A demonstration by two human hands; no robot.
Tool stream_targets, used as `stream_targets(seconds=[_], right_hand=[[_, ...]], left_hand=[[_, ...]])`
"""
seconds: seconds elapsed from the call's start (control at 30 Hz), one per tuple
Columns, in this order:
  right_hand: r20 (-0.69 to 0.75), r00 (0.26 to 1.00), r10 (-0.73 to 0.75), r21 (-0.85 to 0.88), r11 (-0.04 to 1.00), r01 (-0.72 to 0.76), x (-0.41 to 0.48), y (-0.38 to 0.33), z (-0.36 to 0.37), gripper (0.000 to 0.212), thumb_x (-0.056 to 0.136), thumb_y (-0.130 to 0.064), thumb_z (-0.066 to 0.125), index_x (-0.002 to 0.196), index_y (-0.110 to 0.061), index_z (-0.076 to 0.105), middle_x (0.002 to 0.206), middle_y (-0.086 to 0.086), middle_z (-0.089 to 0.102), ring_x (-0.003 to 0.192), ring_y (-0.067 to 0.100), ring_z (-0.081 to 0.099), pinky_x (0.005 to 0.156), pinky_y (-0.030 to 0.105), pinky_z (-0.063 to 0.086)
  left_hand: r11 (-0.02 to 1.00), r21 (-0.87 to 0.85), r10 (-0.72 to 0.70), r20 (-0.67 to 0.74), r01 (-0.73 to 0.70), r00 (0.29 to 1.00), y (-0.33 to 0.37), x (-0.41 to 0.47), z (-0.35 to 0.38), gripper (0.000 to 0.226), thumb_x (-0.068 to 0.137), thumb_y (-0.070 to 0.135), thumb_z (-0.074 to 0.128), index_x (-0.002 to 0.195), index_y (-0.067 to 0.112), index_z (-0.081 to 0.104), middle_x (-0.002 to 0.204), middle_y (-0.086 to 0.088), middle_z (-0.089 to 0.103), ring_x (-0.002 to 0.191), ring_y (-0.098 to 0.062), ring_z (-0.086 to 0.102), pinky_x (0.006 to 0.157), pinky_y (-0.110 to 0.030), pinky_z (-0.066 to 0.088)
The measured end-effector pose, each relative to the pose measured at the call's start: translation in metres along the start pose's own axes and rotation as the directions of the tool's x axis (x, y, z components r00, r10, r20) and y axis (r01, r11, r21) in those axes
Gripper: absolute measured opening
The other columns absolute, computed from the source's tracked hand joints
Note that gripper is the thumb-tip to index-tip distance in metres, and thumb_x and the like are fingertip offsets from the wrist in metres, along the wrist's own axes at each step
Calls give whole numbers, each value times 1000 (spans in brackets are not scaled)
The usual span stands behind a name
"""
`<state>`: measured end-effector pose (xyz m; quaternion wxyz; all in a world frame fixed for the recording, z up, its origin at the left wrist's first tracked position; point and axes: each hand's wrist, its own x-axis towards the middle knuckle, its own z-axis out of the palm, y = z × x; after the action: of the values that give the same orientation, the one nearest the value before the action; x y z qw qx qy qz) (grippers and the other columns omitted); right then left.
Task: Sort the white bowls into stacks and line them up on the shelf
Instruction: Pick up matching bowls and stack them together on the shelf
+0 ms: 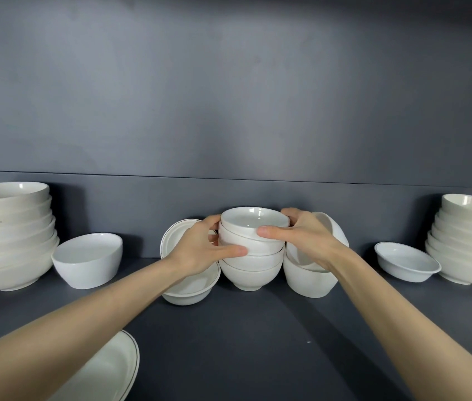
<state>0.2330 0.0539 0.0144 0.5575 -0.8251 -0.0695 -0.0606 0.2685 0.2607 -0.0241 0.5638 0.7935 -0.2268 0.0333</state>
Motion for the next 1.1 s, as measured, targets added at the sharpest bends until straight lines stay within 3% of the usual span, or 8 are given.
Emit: stream_targets(seconds=[0.1,0.33,0.47,0.57,0.67,0.83,1.0,1.1], right_hand=[[-16,1000,-1,64,998,2,0,4,3,31,75,-22,80,98,-9,62,78,-8,67,60,-6,63,52,7,43],[-91,996,-11,134,991,23,-6,9,12,32,76,-29,79,90,-18,53,65,-20,58,60,-5,57,51,6,39],[-111,994,-2,128,992,17,-8,9,14,40,76,-35,77,103,-15,55,81,-12,60,73,0,58,62,14,42],[-95,995,-2,142,990,16,-10,9,14,39,79,-36,75,103,-18,51,86,-13,60,81,1,59,65,14,42],[-61,998,8,166,986,3,-13,7,15,36,85,-35,69,102,-24,40,90,-19,53,80,-8,52,65,13,43],[-46,999,8,189,982,1,-16,4,16,32,85,-32,69,96,-29,39,89,-21,53,76,-10,52,57,2,43],[-45,999,18,180,984,-10,-17,2,14,36,84,-36,70,101,-24,41,90,-21,53,77,-9,52,60,10,44],[-57,998,15,189,982,-4,-18,2,14,38,83,-33,71,101,-27,38,88,-21,53,75,-10,51,56,7,43]], left_hand=[[999,-38,28,-7,-28,1000,-3,-1,1,53,69,15,84,112,31,58,108,9,67,101,-16,67,88,-22,53],[995,-85,59,-4,-59,998,-5,-2,3,50,70,12,83,110,32,60,106,10,69,101,-13,67,88,-19,52],[991,-115,66,-8,-67,998,-7,-3,3,57,71,11,82,120,26,57,112,6,67,103,-15,66,83,-15,52],[991,-117,66,-7,-67,998,-9,-2,4,61,69,17,84,120,34,55,117,7,65,106,-15,65,90,-22,52],[991,-114,73,10,-72,997,-10,-1,5,67,70,20,84,128,31,53,120,8,65,110,-15,64,96,-27,50],[988,-138,72,20,-68,997,-10,-3,6,64,74,14,80,130,27,51,122,11,64,111,-8,62,93,-19,49],[987,-153,46,1,-45,999,-10,-2,7,61,73,10,80,128,16,53,120,9,64,111,-10,62,90,-18,50],[987,-158,28,-22,-31,999,-11,-2,7,62,72,9,81,128,14,54,120,6,64,110,-11,63,95,-24,49]])
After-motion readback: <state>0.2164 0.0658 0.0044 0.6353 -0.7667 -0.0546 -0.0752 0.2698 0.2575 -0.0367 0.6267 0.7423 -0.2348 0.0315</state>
